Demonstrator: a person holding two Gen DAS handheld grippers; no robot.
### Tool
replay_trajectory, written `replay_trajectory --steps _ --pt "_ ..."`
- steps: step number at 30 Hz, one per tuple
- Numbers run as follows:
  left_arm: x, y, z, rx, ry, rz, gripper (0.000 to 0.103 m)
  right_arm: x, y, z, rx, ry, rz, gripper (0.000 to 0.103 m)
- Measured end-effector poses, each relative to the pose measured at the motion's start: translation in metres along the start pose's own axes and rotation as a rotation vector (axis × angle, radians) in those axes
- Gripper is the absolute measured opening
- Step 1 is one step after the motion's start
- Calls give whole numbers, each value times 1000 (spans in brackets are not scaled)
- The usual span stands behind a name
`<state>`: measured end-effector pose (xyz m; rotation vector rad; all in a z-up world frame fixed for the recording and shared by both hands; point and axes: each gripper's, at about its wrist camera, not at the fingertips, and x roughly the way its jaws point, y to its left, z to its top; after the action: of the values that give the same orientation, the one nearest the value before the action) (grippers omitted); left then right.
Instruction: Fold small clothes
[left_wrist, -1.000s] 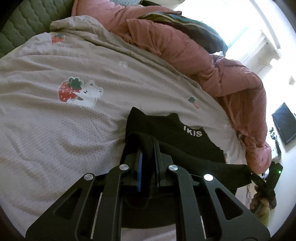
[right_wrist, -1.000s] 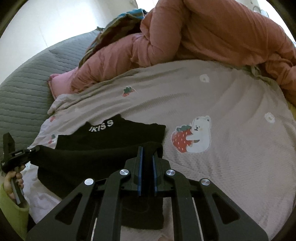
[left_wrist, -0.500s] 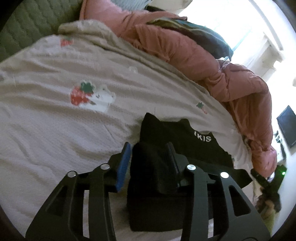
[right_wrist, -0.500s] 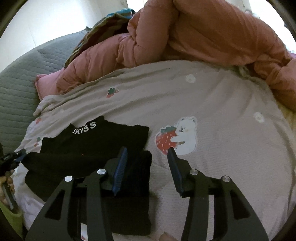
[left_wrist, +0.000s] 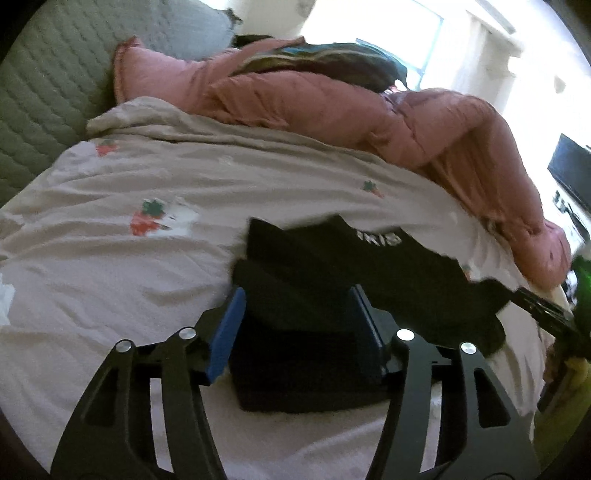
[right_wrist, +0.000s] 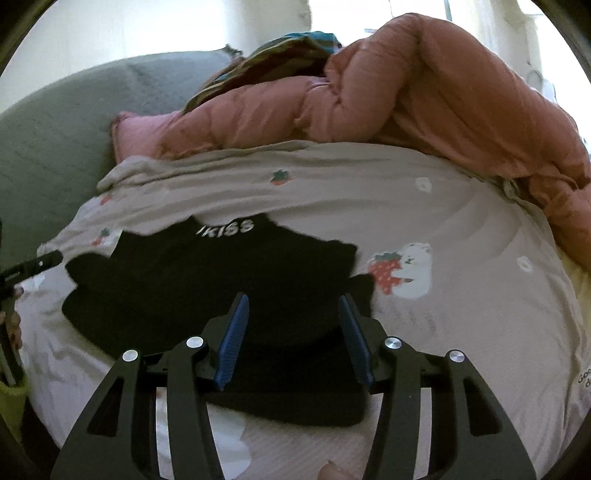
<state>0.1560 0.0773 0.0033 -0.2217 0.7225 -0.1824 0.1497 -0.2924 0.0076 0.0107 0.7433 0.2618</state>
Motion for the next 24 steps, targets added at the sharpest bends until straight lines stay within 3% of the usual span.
replay_trajectory --steps 6,11,15,24 --pt "13 -26 -21 99 54 4 51 6 20 -18 -51 50 27 48" --pt "26 -40 -38 162 94 20 51 12 33 -30 -83 89 47 32" --pt "39 -43 -47 210 122 64 51 23 41 -35 -94 124 62 28" --pt "57 -46 -48 260 124 110 55 49 48 -35 -98 150 51 28"
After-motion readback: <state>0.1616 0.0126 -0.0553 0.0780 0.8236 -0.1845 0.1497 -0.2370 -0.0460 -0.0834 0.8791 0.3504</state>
